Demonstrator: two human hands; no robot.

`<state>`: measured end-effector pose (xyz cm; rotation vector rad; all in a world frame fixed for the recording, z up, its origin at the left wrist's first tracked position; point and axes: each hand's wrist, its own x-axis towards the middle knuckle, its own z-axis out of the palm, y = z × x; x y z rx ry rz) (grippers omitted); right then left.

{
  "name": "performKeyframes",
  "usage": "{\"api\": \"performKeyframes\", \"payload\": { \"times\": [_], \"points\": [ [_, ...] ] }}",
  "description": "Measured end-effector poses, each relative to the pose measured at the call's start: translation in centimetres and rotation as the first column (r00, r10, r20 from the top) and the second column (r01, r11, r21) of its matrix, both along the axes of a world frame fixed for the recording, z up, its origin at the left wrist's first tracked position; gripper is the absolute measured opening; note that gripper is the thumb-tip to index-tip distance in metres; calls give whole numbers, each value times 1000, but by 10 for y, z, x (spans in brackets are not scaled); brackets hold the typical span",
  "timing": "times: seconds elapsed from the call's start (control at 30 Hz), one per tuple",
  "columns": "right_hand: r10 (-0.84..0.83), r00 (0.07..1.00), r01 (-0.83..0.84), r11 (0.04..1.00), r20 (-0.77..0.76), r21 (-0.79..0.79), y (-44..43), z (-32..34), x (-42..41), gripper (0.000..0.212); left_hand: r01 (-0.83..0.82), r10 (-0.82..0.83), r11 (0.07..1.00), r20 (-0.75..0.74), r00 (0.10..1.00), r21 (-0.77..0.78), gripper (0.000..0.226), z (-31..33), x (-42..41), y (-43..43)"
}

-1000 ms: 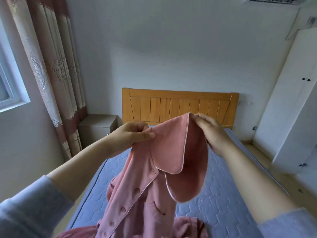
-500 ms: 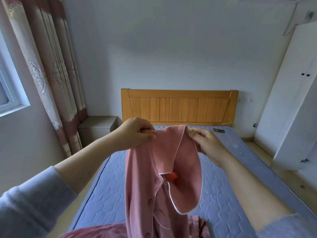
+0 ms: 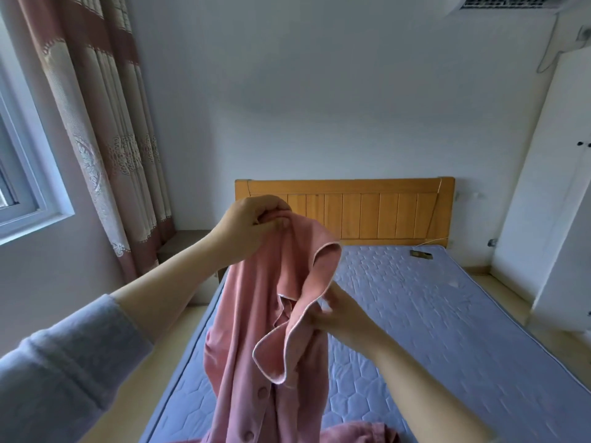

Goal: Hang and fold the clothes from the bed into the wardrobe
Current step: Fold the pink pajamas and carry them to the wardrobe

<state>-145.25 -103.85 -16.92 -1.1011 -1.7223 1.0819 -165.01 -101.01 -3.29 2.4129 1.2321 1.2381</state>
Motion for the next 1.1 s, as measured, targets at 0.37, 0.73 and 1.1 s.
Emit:
{"api": "performKeyframes", "payload": {
  "times": [0.37,0.73,1.1],
  "points": [
    [-257,966,239,935,35,262,13,-20,-5,53,-212,211,977,73,975,-2,14,-16,-39,12],
    [-100,985,85,990,139,113,-17,-22,33,28,-328,337,941,149,930,-83,14,-49,-56,29],
    [-197,971,187,979,-132,-87,-15,-26,38,10,-299,302,953,91,949,-49,10,-51,-55,28]
  ]
}}
